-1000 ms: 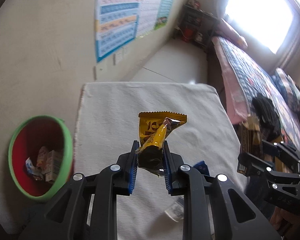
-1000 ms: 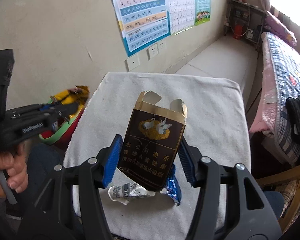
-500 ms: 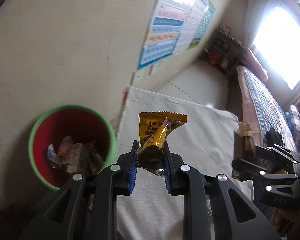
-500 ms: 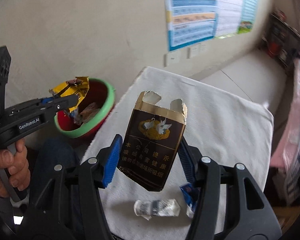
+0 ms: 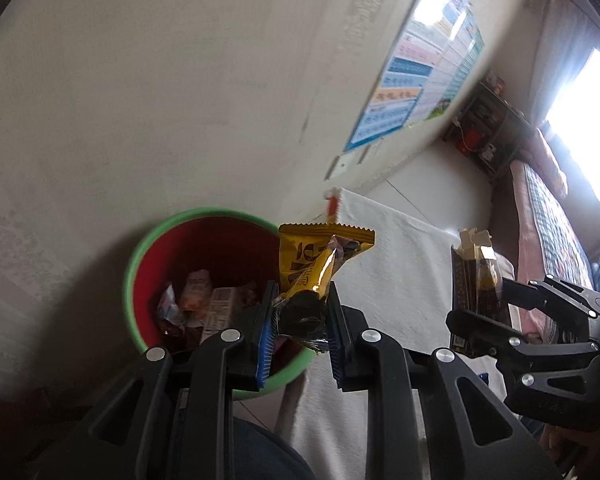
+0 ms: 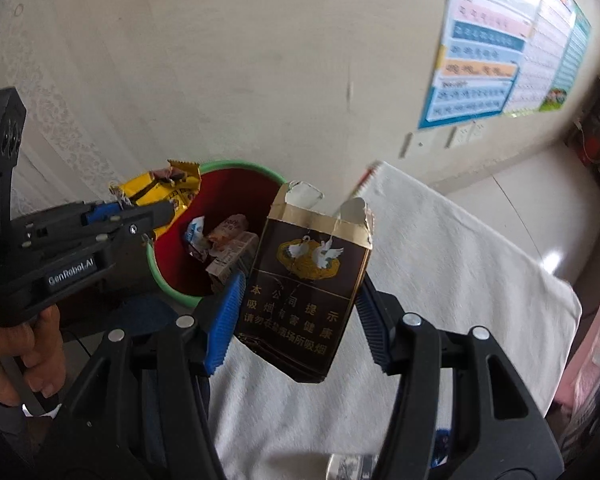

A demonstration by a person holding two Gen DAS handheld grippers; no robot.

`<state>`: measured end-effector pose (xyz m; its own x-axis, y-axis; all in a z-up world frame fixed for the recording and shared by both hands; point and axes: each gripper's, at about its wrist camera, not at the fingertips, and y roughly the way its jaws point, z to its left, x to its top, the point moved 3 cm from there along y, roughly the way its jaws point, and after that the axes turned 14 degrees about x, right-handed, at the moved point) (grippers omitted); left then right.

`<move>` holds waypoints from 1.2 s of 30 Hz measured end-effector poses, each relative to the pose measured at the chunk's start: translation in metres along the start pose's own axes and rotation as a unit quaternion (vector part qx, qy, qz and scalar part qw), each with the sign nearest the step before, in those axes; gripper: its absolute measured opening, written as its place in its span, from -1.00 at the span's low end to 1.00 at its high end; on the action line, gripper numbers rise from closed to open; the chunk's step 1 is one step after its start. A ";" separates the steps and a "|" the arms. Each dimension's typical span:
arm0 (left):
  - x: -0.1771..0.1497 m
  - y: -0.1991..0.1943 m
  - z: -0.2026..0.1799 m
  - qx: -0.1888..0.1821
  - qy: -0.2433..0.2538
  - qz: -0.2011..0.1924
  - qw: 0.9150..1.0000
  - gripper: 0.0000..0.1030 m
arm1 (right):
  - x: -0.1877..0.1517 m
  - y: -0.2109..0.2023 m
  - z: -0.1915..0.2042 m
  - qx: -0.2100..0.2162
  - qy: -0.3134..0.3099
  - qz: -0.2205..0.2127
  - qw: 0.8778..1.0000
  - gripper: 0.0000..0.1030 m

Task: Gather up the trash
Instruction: 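Carry the yellow wrapper and brown cigarette box over the red bin, then open both tools to drop the items into the red bin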

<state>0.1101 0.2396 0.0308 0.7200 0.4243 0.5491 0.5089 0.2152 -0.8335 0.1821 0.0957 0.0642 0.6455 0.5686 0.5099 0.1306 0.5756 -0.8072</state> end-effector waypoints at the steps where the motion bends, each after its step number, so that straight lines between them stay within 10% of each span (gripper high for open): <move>1: 0.000 0.000 0.005 0.000 -0.005 0.000 1.000 -0.59 | 0.004 0.002 0.003 0.002 -0.002 -0.001 1.000 0.05; 33: 0.016 0.058 0.091 -0.008 -0.048 0.047 0.998 -0.55 | 0.033 0.122 0.042 0.051 -0.033 0.056 0.997 0.14; 36: 0.017 0.061 0.094 -0.014 -0.057 0.054 0.997 -0.25 | 0.031 0.130 0.046 0.052 -0.041 0.067 0.996 0.38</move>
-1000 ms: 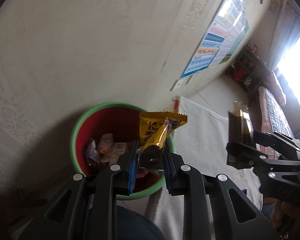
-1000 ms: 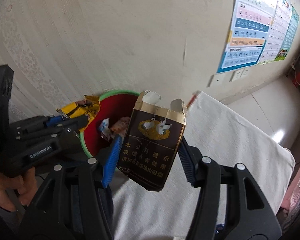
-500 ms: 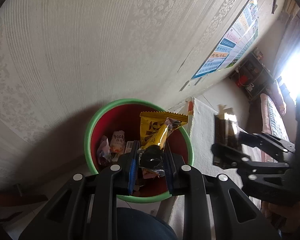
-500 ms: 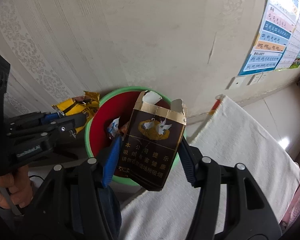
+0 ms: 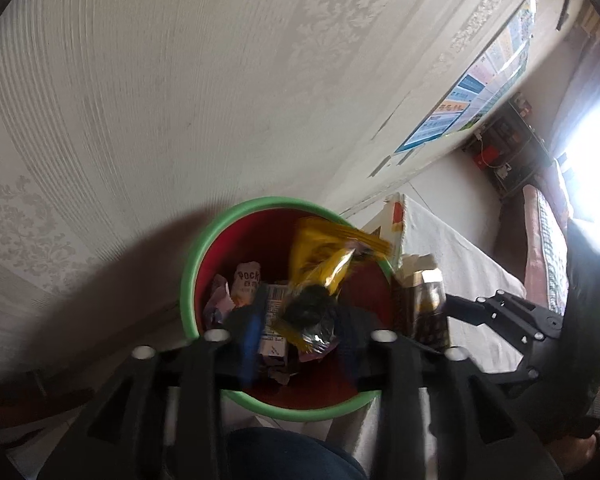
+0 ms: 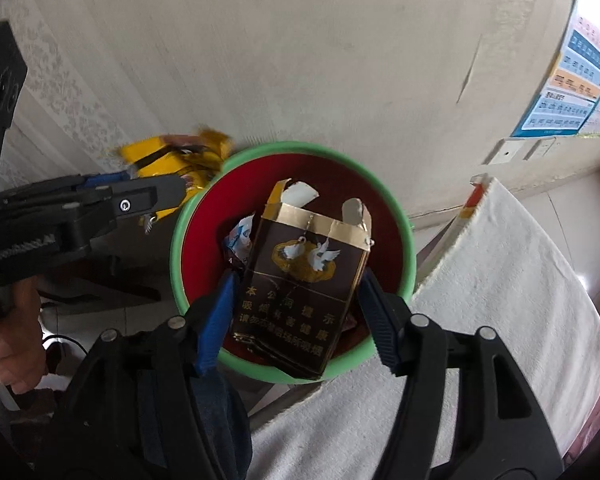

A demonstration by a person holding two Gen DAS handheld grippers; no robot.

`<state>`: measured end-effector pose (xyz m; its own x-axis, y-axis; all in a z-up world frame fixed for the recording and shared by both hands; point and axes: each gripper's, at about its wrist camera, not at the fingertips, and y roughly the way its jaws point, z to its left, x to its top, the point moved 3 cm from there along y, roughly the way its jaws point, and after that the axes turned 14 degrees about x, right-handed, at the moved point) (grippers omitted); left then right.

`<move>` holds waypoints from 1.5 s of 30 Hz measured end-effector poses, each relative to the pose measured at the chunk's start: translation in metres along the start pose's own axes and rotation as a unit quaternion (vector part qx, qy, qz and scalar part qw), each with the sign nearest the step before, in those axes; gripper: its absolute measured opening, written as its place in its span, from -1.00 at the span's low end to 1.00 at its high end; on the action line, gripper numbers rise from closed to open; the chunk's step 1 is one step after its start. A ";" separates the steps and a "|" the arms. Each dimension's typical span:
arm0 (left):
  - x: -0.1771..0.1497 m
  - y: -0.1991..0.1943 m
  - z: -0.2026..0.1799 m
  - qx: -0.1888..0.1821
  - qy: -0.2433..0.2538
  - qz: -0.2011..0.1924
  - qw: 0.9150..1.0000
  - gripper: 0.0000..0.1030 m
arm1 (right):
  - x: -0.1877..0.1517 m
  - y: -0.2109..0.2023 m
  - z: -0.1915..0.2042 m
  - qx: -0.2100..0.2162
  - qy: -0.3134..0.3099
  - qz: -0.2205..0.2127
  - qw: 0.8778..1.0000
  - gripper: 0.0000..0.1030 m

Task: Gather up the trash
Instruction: 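Open both tools to drop the items into the red bin, then move both tools back over the table toward the last trash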

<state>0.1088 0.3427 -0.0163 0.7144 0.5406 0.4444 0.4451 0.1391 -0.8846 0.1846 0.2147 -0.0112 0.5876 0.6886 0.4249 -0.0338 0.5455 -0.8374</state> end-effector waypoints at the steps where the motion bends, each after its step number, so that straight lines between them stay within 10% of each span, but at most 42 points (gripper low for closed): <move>1: 0.001 -0.001 0.001 -0.001 -0.004 -0.003 1.000 -0.15 | -0.001 0.001 0.000 -0.003 -0.001 0.001 1.000 0.50; 12: 0.000 -0.024 -0.013 -0.007 -0.007 -0.028 1.000 0.69 | -0.029 -0.043 -0.014 -0.013 0.035 -0.028 0.999 0.75; 33: -0.089 -0.065 -0.162 -0.039 0.124 -0.024 0.991 0.82 | -0.180 -0.170 -0.082 -0.078 0.157 -0.102 0.979 0.82; 45: -0.182 -0.039 -0.254 -0.072 0.222 0.041 0.972 0.82 | -0.287 -0.204 -0.141 -0.122 0.239 -0.098 0.958 0.82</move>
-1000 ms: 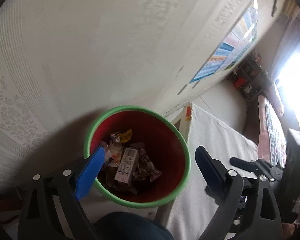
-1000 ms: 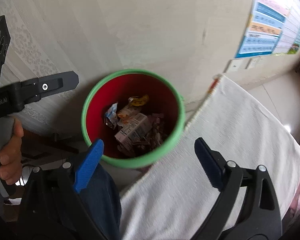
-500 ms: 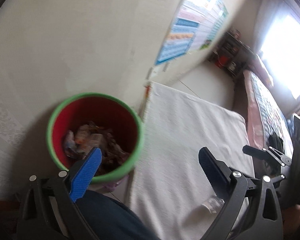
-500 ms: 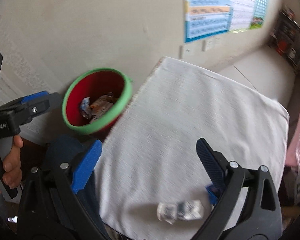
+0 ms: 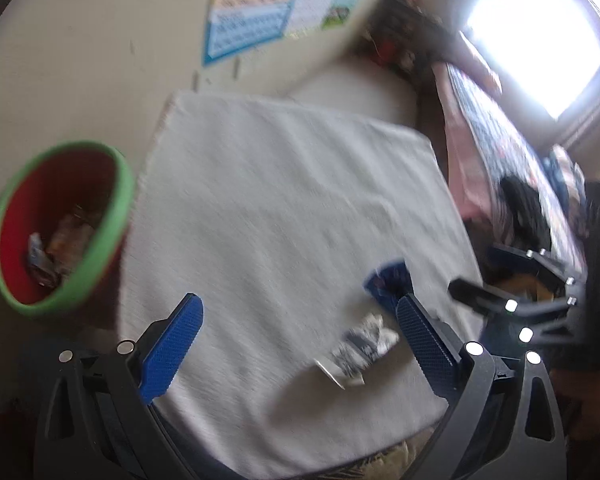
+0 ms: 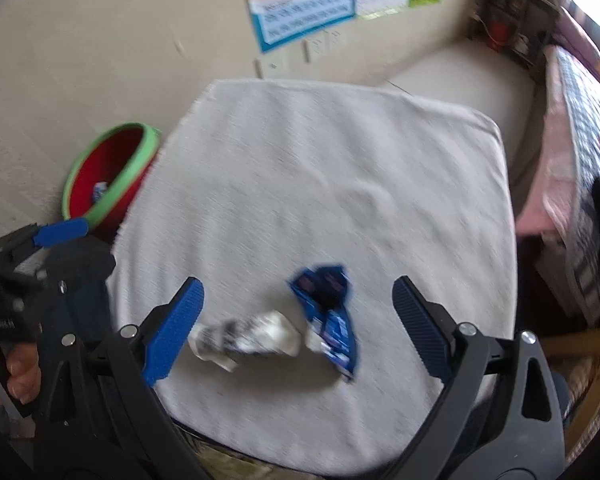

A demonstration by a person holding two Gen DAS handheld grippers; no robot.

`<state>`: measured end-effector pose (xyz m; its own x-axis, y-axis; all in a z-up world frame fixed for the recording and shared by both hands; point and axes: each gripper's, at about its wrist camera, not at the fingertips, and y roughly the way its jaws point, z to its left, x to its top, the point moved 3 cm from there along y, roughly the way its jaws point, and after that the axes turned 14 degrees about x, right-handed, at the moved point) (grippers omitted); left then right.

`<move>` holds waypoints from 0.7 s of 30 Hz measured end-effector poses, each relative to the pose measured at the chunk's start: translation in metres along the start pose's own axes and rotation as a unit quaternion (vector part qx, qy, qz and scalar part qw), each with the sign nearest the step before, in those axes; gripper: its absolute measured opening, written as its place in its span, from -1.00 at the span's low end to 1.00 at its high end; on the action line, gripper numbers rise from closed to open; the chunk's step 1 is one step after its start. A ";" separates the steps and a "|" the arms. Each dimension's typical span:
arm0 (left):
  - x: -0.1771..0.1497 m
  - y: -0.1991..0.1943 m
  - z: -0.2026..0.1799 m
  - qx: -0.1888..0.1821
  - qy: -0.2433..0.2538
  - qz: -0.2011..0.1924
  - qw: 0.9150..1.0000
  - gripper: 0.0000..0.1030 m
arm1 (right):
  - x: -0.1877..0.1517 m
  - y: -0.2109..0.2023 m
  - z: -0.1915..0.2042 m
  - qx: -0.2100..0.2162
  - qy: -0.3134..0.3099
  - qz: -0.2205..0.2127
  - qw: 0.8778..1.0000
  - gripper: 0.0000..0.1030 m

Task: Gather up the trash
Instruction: 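Move both tools back over the table toward the last trash, then grasp the white-silver cup with the left tool while the right tool grasps the blue wrapper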

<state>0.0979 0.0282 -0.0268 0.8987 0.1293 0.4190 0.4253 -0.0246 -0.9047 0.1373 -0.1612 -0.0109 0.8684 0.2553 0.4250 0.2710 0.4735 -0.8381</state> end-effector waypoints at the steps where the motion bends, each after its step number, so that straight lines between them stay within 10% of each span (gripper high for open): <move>1: -0.005 0.005 -0.007 -0.002 0.010 0.008 1.000 0.82 | -0.004 -0.001 -0.006 -0.003 0.005 0.000 1.000 0.82; 15: -0.052 0.065 -0.071 0.016 0.150 0.081 0.985 0.78 | -0.044 0.017 -0.046 -0.024 0.026 0.038 0.999 0.82; 21: -0.053 0.090 -0.085 0.011 0.175 0.104 0.979 0.33 | -0.050 0.023 -0.052 -0.023 0.032 0.050 0.998 0.82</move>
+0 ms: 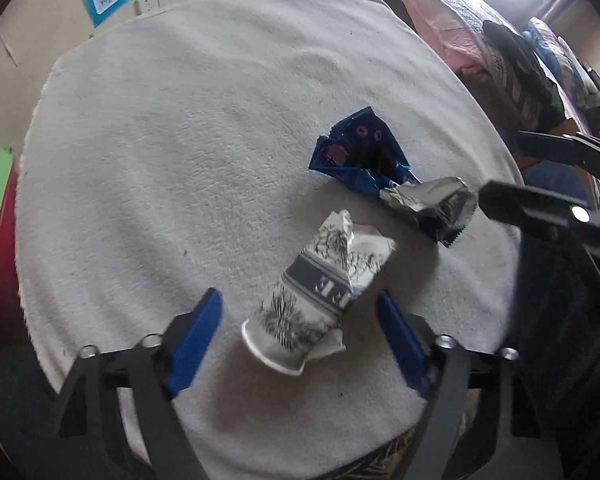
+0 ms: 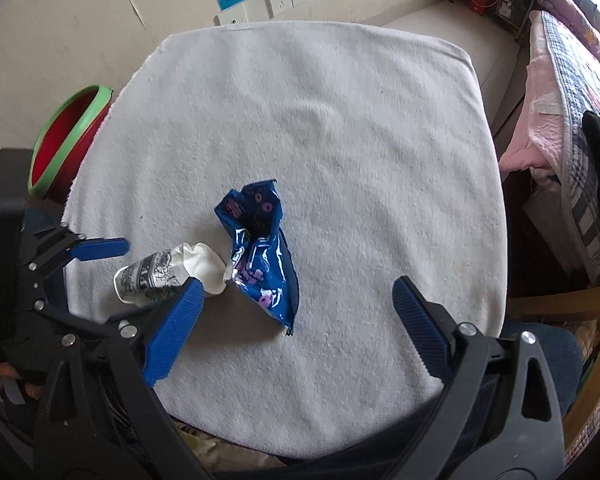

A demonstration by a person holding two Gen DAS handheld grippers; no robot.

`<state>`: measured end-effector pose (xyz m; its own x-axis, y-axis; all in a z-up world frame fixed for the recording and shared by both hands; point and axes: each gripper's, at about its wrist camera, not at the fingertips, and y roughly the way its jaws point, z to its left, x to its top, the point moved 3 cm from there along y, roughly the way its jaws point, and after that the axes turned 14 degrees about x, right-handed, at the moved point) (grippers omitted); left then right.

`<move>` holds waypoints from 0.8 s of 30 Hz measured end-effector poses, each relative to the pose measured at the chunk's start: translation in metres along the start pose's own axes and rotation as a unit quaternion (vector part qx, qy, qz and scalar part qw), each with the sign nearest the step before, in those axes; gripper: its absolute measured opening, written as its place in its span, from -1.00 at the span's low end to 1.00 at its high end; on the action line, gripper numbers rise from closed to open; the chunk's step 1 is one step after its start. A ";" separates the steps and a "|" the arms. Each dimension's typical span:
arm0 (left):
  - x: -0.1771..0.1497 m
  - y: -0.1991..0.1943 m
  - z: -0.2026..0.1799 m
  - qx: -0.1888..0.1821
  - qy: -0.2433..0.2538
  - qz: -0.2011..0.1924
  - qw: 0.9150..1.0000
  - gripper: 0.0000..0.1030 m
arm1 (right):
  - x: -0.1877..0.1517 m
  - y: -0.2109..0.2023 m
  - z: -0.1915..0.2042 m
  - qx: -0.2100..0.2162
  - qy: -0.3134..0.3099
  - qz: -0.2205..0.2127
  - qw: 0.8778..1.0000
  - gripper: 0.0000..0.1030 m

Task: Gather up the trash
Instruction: 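Grasp the white-silver cup with the left tool while the right tool grasps the blue wrapper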

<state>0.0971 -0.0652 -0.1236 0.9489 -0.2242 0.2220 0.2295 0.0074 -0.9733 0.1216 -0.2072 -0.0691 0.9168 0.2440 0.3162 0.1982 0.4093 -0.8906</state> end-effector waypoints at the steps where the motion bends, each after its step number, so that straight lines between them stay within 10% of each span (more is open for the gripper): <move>1: 0.001 0.003 0.000 -0.002 -0.001 0.004 1.000 0.22 | 0.000 0.001 0.000 0.000 0.000 0.002 1.000 0.82; 4: 0.003 0.012 0.007 -0.012 -0.014 0.020 1.000 -0.19 | 0.000 0.006 -0.001 0.003 0.002 0.005 1.000 0.82; 14: -0.004 -0.004 0.051 -0.018 -0.086 0.003 0.996 -0.24 | 0.000 0.040 0.009 0.004 -0.022 0.032 0.999 0.80; 24: -0.005 -0.020 0.071 -0.008 -0.115 -0.015 0.993 -0.24 | 0.004 0.063 0.009 0.022 -0.015 0.045 0.999 -0.48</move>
<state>0.1031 0.0054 -0.1008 0.9663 0.0037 0.2573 0.2574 -0.0121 -0.9662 0.1343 -0.1726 -0.1206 0.9190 0.3084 0.2457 0.0993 0.4222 -0.9011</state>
